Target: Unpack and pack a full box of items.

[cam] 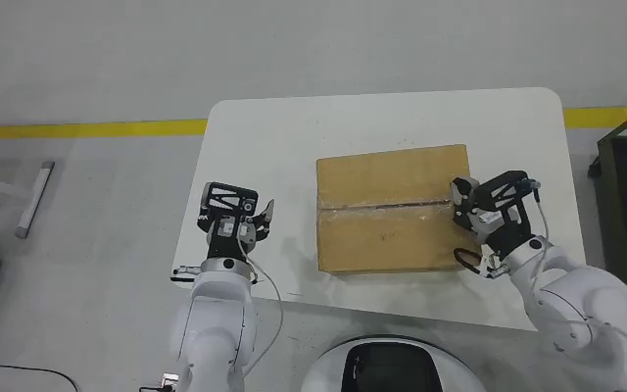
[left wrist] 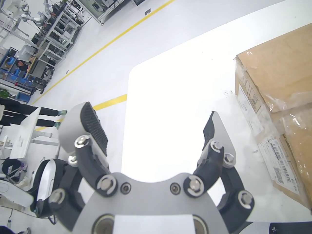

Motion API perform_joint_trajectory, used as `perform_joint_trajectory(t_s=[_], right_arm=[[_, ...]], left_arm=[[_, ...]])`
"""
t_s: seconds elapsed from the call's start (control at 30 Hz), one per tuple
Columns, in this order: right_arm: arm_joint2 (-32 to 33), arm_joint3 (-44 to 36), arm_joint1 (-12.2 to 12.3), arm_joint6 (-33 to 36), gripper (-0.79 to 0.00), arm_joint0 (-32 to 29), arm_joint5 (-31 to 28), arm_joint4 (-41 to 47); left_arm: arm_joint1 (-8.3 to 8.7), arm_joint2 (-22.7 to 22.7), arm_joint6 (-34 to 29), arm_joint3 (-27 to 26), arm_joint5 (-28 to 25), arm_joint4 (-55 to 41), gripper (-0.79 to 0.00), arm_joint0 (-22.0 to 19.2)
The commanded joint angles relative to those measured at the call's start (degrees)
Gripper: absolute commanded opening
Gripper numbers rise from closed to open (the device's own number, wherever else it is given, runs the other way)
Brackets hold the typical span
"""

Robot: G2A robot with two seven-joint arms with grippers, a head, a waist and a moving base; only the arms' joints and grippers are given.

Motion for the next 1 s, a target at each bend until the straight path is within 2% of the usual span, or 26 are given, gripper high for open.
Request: perform_joint_trajectory(t_s=[0.0,0.4,0.57,0.6,0.63,0.67,0.7,0.73,0.97], right_arm=[[1.5,-0.8,0.0,-0.2,-0.785,-0.6,0.2,0.4],[16.5,-1.3,0.0,-3.1,-0.785,-7.5,4.8,5.5],[18.6,-4.5,-0.1,-3.0,-0.785,-10.2,4.3,5.6],[18.7,-5.0,-0.1,-2.6,-0.431,-10.5,3.9,5.4],[18.8,-5.1,-0.1,-2.5,0.0,-10.6,3.9,5.2],[18.8,-5.1,-0.1,-2.5,0.0,-10.6,3.9,5.2],[18.8,-5.2,-0.1,-2.5,-0.776,-10.6,3.9,5.3],[18.8,-5.2,-0.1,-2.5,-0.768,-10.6,3.9,5.2],[18.8,-5.1,-0.1,-2.5,-0.318,-10.6,3.9,5.2]], left_arm=[[0.0,0.0,0.0,0.0,0.0,0.0,0.0,0.0],[0.0,0.0,0.0,0.0,0.0,0.0,0.0,0.0],[-0.03,-0.2,1.7,0.0,0.5,-2.5,0.0,0.5],[-0.04,-0.3,1.9,0.1,0.5,-3.2,0.0,0.5],[-0.03,-0.3,1.8,0.1,0.4,-3.6,0.0,0.5],[-0.04,-0.3,1.8,0.1,0.4,-3.8,0.0,0.4],[-0.04,-0.3,1.9,0.1,0.5,-3.6,-0.001,0.5],[-0.04,-0.3,1.8,0.1,0.4,-3.8,-0.001,0.5],[-0.04,-0.3,1.8,0.1,0.4,-3.8,0.0,0.4]])
